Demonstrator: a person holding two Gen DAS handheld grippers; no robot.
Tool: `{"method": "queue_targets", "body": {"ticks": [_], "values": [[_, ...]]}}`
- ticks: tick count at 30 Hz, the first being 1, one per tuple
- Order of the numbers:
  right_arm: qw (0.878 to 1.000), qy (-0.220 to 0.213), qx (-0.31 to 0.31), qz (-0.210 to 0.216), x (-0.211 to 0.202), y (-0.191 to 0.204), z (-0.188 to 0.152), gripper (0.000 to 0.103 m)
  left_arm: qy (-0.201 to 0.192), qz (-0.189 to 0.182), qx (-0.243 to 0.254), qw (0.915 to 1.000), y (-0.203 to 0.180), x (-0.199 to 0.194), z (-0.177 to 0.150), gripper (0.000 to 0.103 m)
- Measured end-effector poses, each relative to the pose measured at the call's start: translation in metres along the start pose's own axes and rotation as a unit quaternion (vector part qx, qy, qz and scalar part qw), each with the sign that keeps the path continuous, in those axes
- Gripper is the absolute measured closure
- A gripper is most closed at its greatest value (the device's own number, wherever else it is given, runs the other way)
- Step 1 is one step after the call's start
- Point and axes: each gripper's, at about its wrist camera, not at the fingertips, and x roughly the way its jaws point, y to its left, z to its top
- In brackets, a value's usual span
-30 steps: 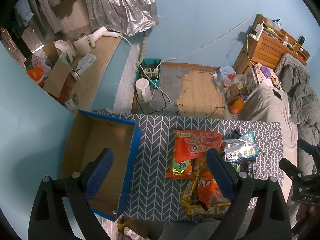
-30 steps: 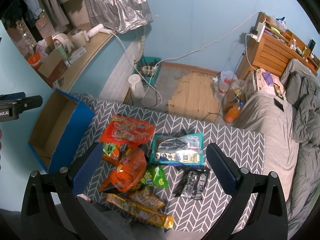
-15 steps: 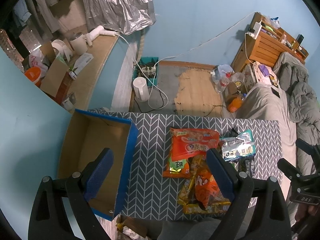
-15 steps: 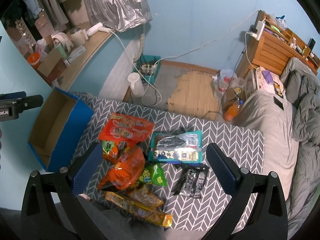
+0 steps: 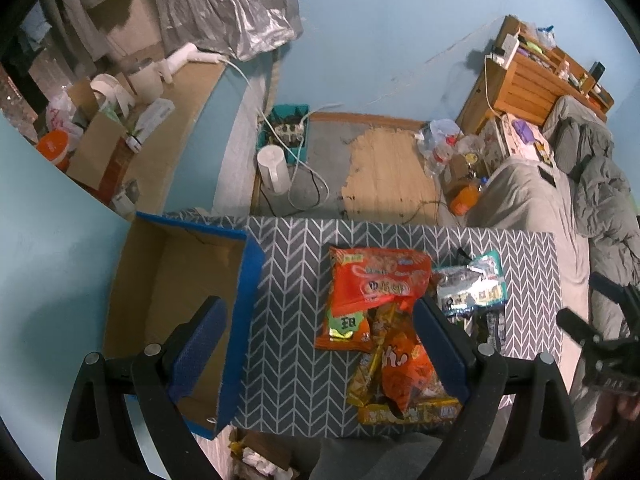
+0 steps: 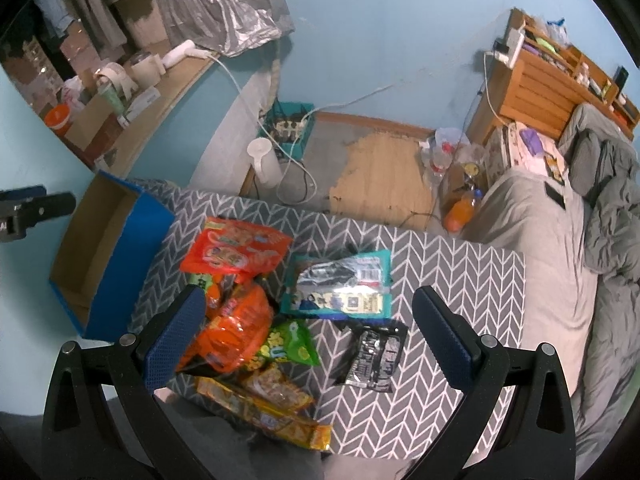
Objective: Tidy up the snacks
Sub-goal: 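Grasp the orange chip bag with the left tool while the right tool grasps the black packet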
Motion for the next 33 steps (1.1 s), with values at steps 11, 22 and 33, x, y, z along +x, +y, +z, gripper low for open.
{"method": "queue_targets", "body": {"ticks": [11,22,33], "values": [[0.996,0.044,0.072,-0.011,0.037,-0.072,-0.022,0.002,0.045,-0.017,0.047,0.9977,-0.034,0.045,-0.018,0.008],[0.988,0.119,0.094,-0.006,0.114,-0.100,-0.067,0.002,0.082,-0.045,0.046,0.9946,-0.063,0.092,-0.039,0.008],[0.980,0.160,0.115,0.014,0.163,-0.111,-0.095,0.002,0.113,-0.058,0.041,0.9910,-0.093,0.137,-0.053,0.008]]}}
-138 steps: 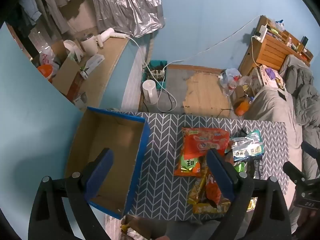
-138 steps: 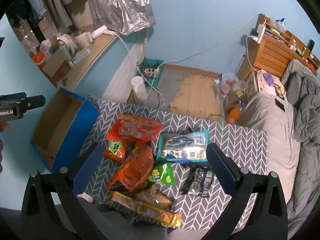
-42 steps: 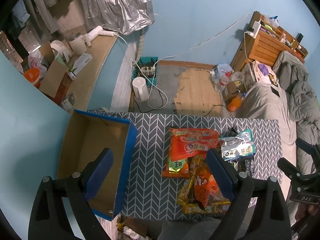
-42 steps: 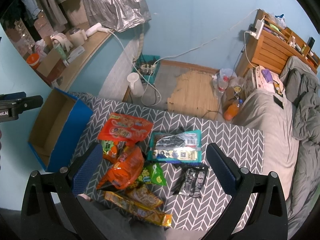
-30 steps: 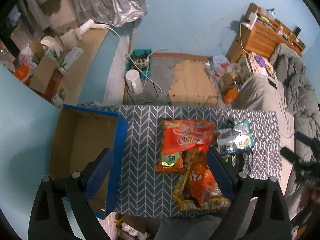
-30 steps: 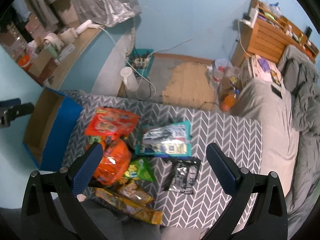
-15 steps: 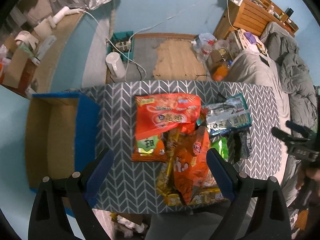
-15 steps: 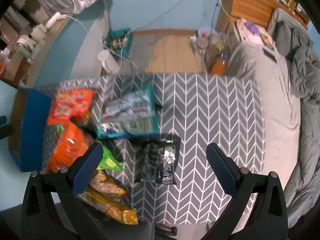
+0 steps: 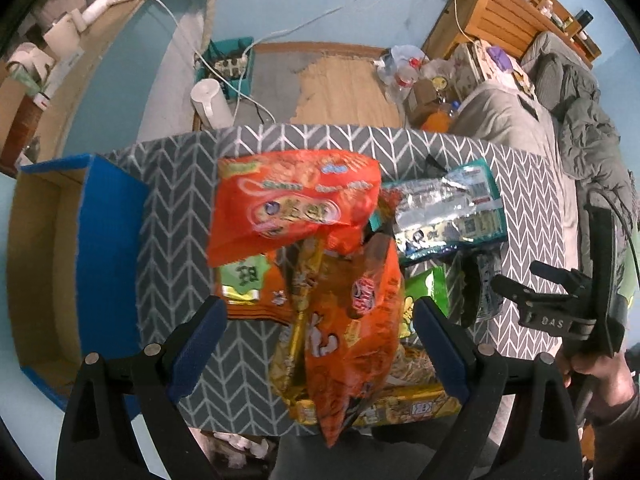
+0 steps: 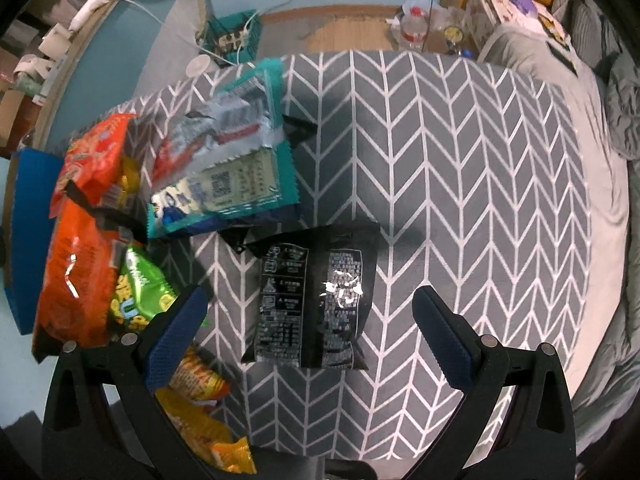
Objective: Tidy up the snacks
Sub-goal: 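Grasp the orange chip bag with the left tool while the right tool grasps the black packet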
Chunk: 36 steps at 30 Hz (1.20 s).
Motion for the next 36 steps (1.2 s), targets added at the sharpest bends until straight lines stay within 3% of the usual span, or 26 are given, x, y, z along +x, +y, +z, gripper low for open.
{"method": "queue_targets", "body": {"ticks": [15,23,32,36], "values": [[0.999,0.044,0.017,-0.014,0.053,-0.010,-0.004,0.002,0.052,0.013,0.021,0.9983,-0.032,0.045,-0.012,0.008],[0.998,0.037,0.009,-0.042,0.077,0.001,0.000,0.003,0.077,0.031,0.053,0.9951,-0.043,0.073,-0.017,0.008],[0.995,0.028,-0.024,-0.092,0.100,0.019,0.006,0.025,0.078,0.018,0.067,0.9946,-0.040,0.090,-0.021,0.008],[0.995,0.029,-0.036,-0.093,0.095,0.037,0.002,0.034,0.077,-0.005,0.069,0.9947,-0.040,0.089,-0.017,0.024]]}}
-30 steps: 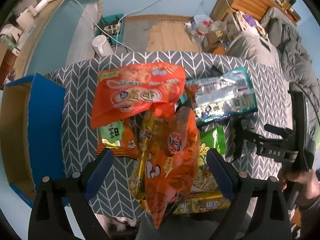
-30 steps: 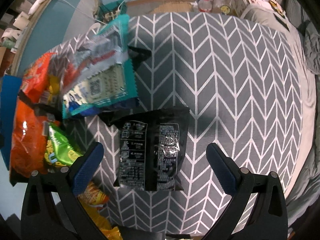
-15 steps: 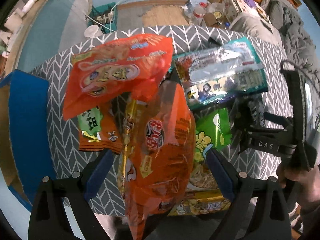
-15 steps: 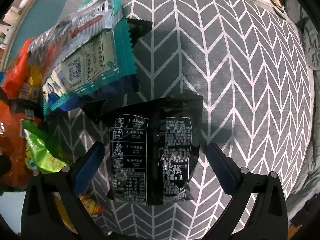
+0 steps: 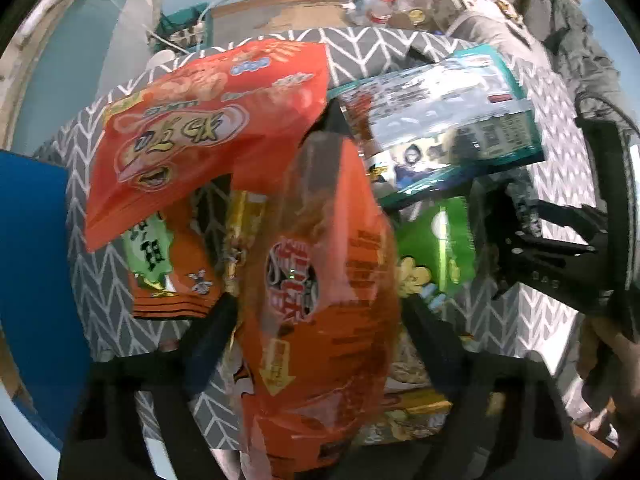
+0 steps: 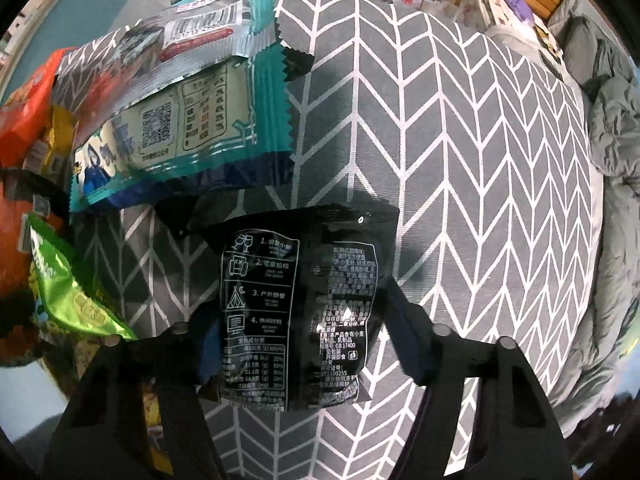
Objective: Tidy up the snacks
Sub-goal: 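Grasp the orange chip bag with the left tool while the right tool grasps the black packet, then carry both packets over the cardboard box and open both tools to drop them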
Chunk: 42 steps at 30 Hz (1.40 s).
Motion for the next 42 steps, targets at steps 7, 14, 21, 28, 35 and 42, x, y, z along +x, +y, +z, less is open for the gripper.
{"method": "queue_targets", "body": {"ticks": [7,14,21,28,35,42], "values": [[1.000,0.001,0.001,0.016,-0.020,-0.001,-0.016,0.035,-0.010,-0.004,0.009,0.9999,0.010,-0.008,0.003,0.037],[0.999,-0.009,0.020,0.034,-0.050,-0.024,-0.033,0.035,-0.023,-0.027,0.006,0.9993,0.023,-0.026,-0.008,0.047],[0.997,-0.031,0.022,0.064,-0.085,-0.033,-0.042,0.035,-0.047,-0.056,0.003,0.9973,0.032,-0.051,-0.019,0.050],[0.996,-0.051,0.000,0.070,-0.128,-0.040,-0.045,0.035,-0.068,-0.070,-0.017,0.9951,0.047,-0.078,-0.027,0.050],[0.994,-0.072,-0.030,0.074,-0.169,-0.022,-0.043,0.035,-0.100,-0.068,-0.024,0.9923,0.061,-0.102,-0.035,0.050],[0.989,-0.095,-0.063,0.091,-0.193,0.015,-0.024,0.035,-0.135,-0.064,-0.048,0.9876,0.084,-0.127,-0.042,0.050]]}}
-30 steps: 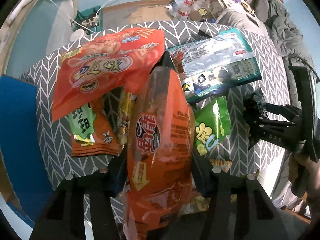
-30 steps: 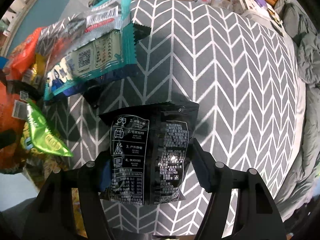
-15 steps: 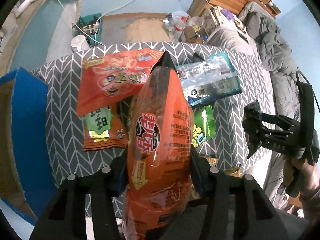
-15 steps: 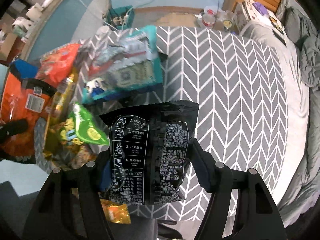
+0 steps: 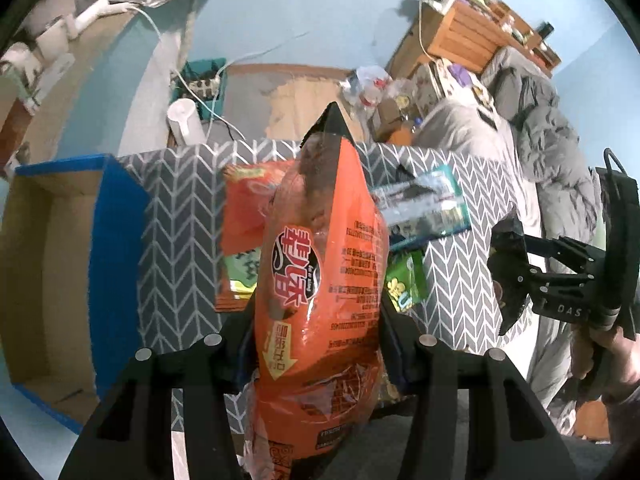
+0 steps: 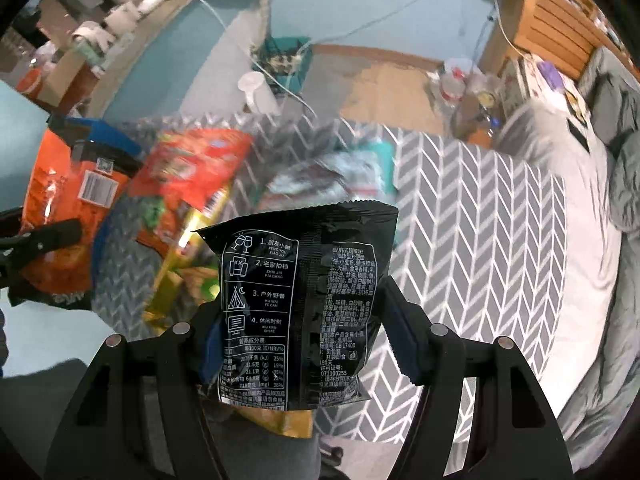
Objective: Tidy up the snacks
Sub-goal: 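Carry both packets over the cardboard box and open both tools to drop them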
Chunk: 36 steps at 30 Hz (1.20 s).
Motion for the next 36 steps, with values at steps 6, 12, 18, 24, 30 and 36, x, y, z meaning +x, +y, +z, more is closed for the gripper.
{"method": "queue_targets", "body": {"ticks": [6,12,18,24,30,36], "values": [[0.999,-0.016,-0.032,0.014,0.004,0.034,0.025,0.035,-0.027,0.004,-0.028,0.9992,0.025,-0.023,0.003,0.050],[0.997,-0.025,-0.063,0.033,0.006,0.072,0.054,0.035,-0.051,0.018,-0.056,0.9970,0.052,-0.041,0.000,0.050],[0.994,-0.034,-0.096,0.050,0.007,0.113,0.075,0.035,-0.066,0.030,-0.091,0.9933,0.082,-0.052,-0.006,0.050],[0.988,-0.037,-0.136,0.069,0.013,0.162,0.097,0.035,-0.078,0.045,-0.123,0.9883,0.109,-0.065,-0.014,0.051],[0.980,-0.036,-0.174,0.091,0.021,0.212,0.113,0.035,-0.089,0.059,-0.145,0.9836,0.136,-0.077,-0.022,0.050],[0.970,-0.028,-0.212,0.111,0.034,0.261,0.129,0.035,-0.098,0.075,-0.173,0.9772,0.164,-0.084,-0.030,0.051]]}}
